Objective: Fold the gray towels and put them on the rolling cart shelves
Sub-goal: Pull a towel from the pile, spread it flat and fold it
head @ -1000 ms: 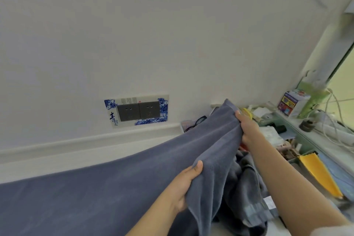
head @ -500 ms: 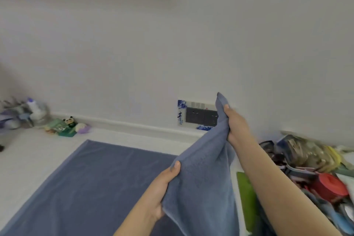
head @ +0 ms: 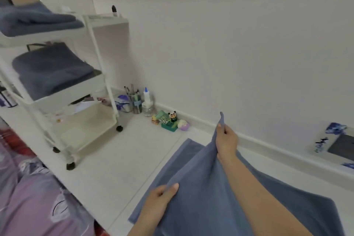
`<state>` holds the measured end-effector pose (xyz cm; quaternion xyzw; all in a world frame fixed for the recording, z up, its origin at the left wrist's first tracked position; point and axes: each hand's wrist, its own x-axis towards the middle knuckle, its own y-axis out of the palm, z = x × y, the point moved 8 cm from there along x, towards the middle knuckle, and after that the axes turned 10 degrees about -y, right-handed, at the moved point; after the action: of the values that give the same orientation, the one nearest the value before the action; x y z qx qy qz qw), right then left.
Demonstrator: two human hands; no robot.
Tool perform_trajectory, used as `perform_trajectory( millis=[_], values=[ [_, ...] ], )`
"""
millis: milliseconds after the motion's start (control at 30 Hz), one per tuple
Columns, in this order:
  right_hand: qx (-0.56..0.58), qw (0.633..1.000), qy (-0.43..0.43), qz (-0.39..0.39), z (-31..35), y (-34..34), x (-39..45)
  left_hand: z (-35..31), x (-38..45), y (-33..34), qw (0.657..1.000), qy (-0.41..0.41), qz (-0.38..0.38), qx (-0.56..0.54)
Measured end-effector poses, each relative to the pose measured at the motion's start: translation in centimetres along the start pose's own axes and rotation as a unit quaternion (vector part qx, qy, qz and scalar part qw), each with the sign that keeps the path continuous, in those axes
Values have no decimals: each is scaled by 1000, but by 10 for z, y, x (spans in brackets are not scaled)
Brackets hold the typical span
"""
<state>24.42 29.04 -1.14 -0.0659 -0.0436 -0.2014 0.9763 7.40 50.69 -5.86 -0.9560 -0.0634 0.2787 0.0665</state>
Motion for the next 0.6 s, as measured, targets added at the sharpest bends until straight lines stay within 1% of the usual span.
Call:
perform_trajectory(
  millis=[33,67,133,200,233,300,333,400,433,467,500,533,600],
  values=[
    [-43,999,17,25,-25,27,0,17,22,-20,996,-13,-44,71],
    [-90,994,32,56,-53,58,1,38,46,-38,989,-34,-71,122],
    [-153,978,80,120,-105,94,-3,64,77,-58,969,-51,-110,214],
    [-194,963,130,136,-151,115,-6,81,98,-69,946,-64,-108,298],
    [-200,960,149,125,-160,116,-11,83,101,-69,940,-55,-98,321],
    [-185,966,165,69,-159,106,-16,77,99,-64,941,-32,-79,329],
    [-179,970,162,21,-149,100,-17,73,98,-62,945,-17,-72,320],
    [-133,982,108,-76,-116,87,-18,60,87,-62,963,9,-77,259],
    [-109,987,71,-98,-100,88,-17,57,85,-65,971,10,-86,221],
    [-89,990,39,-97,-89,95,-13,55,86,-70,975,11,-107,192],
    [-80,994,24,-77,-86,107,-7,56,89,-77,973,7,-134,187],
    [-86,995,26,-40,-92,124,-1,60,95,-83,967,-3,-158,199],
    [-105,989,81,60,-118,160,4,72,113,-93,944,-29,-182,273]
  ],
)
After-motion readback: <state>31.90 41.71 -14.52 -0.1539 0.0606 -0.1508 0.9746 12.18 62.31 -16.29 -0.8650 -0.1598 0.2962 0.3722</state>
